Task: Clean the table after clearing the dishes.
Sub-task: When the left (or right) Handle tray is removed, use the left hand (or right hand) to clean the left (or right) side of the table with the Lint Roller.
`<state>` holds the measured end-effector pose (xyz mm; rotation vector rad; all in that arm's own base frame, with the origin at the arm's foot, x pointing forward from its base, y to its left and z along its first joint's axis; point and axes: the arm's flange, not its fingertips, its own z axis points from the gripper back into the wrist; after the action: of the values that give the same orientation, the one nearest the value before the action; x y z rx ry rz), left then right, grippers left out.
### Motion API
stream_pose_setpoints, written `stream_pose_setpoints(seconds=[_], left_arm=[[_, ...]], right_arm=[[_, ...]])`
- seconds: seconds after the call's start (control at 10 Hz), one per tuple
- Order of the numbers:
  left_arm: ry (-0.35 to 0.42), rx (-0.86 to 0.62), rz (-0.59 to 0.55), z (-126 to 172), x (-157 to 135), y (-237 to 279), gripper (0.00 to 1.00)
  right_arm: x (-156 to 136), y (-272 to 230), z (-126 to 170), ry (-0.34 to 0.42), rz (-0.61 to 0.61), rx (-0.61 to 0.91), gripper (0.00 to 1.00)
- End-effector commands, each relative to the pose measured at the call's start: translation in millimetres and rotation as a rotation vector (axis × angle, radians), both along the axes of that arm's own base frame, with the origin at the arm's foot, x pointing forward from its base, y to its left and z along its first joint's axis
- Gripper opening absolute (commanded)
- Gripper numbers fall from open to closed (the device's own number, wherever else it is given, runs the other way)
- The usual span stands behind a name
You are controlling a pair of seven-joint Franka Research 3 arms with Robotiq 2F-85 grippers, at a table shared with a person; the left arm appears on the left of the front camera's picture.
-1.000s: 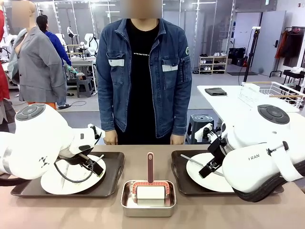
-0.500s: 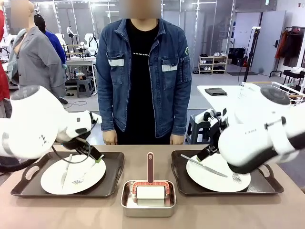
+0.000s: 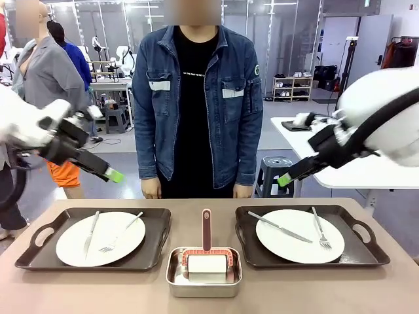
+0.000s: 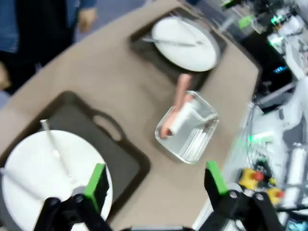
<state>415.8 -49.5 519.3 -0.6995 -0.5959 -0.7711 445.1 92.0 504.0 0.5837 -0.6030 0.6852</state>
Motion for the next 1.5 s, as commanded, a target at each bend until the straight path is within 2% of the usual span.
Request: stream_pose_setpoints(seconds=[0.0, 0.1, 0.2, 0.4, 0.6, 0.8, 1.1, 1.2, 1.3, 1.4], left_arm=[[0.078, -0.159, -0.054, -13.3, -4.4, 59.0, 1.00], [0.070, -0.244, -0.045, -20.7, -13.4, 86.7, 1.00], [0.087, -0.330, -0.022, -29.9, -24.1, 117.0, 1.00], [0.192, -0.517, 0.160, -54.9, -43.0, 196.7, 1.00], [0.270, -0.536, 0.281, -61.6, -79.3, 258.6, 1.00], [0.291, -0.588, 0.417, -63.9, -118.5, 311.2, 1.00], [0.330, -0.605, 0.568, -71.8, -136.8, 335.5, 1.00], [0.348, -0.581, 0.583, -69.0, -136.4, 338.3, 1.00], [0.327, -0.561, 0.594, -64.2, -133.9, 337.8, 1.00], [0.318, -0.605, 0.558, -74.6, -143.6, 341.9, 1.00]], right_arm=[[2.1, -70.1, -13.8, 0.152, 0.109, 0.233, 1.00], [-6.3, -103.9, -21.0, 0.197, 0.109, 0.354, 1.00], [-16.0, -137.6, -31.8, 0.278, 0.085, 0.455, 1.00], [-39.5, -214.0, -56.1, 0.282, -0.026, 0.589, 1.00], [-64.0, -272.9, -75.6, 0.291, -0.137, 0.640, 1.00], [-79.7, -318.3, -95.6, 0.328, -0.251, 0.685, 1.00], [-85.8, -348.8, -109.1, 0.364, -0.347, 0.700, 1.00], [-85.0, -346.7, -107.9, 0.370, -0.346, 0.684, 1.00], [-83.5, -343.8, -105.4, 0.364, -0.344, 0.669, 1.00], [-92.8, -353.2, -117.6, 0.354, -0.331, 0.677, 1.00]])
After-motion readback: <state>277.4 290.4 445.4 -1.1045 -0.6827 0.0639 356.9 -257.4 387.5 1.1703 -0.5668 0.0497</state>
